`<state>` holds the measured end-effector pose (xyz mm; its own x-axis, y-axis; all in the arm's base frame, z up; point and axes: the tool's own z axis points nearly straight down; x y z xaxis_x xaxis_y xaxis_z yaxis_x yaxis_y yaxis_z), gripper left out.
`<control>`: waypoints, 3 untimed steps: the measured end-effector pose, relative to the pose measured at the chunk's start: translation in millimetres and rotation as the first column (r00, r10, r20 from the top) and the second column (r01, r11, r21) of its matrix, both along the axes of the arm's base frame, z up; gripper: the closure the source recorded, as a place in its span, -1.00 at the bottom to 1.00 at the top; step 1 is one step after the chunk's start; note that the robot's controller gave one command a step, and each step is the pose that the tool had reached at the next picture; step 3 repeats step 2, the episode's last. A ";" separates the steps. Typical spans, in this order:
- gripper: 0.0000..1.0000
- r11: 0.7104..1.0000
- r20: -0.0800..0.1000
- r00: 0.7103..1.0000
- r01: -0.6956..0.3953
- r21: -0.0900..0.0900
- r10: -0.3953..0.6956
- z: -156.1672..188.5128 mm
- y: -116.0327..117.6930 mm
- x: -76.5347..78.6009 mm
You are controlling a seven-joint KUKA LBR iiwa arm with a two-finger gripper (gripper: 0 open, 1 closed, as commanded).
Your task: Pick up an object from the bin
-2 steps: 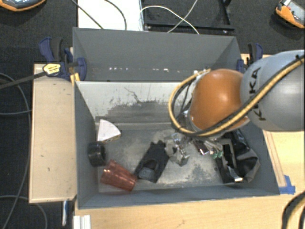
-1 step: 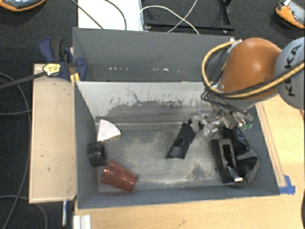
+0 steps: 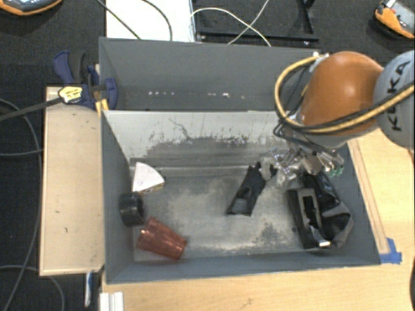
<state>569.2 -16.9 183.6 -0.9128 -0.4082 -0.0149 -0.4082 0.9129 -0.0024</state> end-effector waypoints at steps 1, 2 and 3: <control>1.00 0.999 0.001 0.999 -0.048 0.000 0.048 117.2 1.4 -1.0; 1.00 0.999 0.004 0.999 -0.051 0.000 0.051 131.0 0.4 -1.5; 1.00 0.999 0.004 0.999 -0.051 0.000 0.051 131.0 0.4 -1.5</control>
Offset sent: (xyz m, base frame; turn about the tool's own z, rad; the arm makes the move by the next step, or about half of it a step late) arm -0.0120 -0.0189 0.0518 -0.0302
